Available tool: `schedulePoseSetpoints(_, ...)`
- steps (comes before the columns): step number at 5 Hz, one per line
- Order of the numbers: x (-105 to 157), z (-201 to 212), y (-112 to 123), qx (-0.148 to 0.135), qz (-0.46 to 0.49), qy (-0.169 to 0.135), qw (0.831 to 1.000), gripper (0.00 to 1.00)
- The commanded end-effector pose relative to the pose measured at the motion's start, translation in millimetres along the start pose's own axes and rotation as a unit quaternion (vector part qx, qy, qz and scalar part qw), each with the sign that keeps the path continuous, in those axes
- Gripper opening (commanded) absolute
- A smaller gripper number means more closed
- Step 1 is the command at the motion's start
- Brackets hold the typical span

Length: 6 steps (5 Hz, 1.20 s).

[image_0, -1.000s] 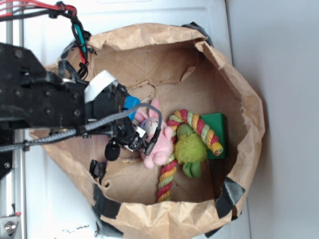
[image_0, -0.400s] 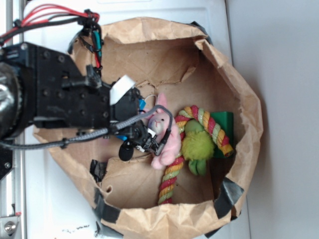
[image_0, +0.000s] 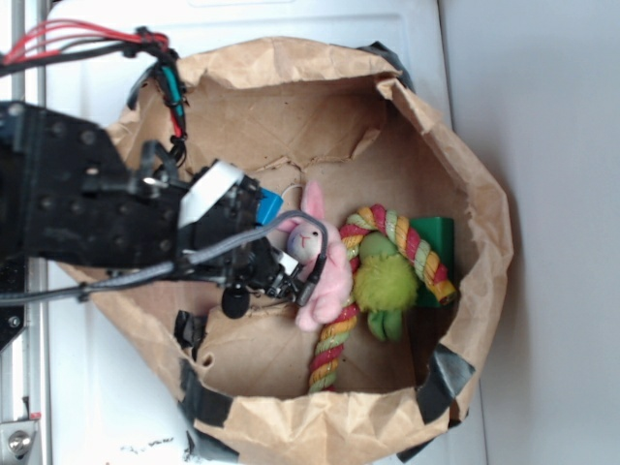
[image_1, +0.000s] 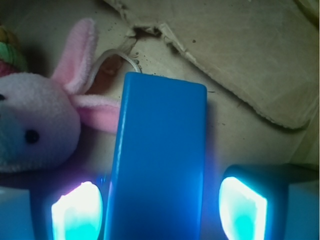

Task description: Grab the blue block.

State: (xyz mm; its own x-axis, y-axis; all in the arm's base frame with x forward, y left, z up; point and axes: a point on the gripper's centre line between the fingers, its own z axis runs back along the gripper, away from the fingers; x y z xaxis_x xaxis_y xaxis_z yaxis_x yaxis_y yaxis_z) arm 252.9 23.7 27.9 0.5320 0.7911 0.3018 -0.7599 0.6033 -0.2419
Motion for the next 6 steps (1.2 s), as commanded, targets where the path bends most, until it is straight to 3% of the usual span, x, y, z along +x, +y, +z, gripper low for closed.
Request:
schedulePoseSetpoints(1,8.1,7.0,1.5,-0.017,0.003,-0.002,1.000,0.00)
schedulePoseSetpoints(4,12.0,11.1,3.1,-0.022,0.012,-0.020,0.999,0.00)
schedulePoseSetpoints(5,16.5,32.4,2.3,-0.036,-0.045,-0.036,0.998,0.00)
schedulePoseSetpoints(6,25.0,65.6,-5.3,-0.025,-0.104,-0.044,0.993,0.00)
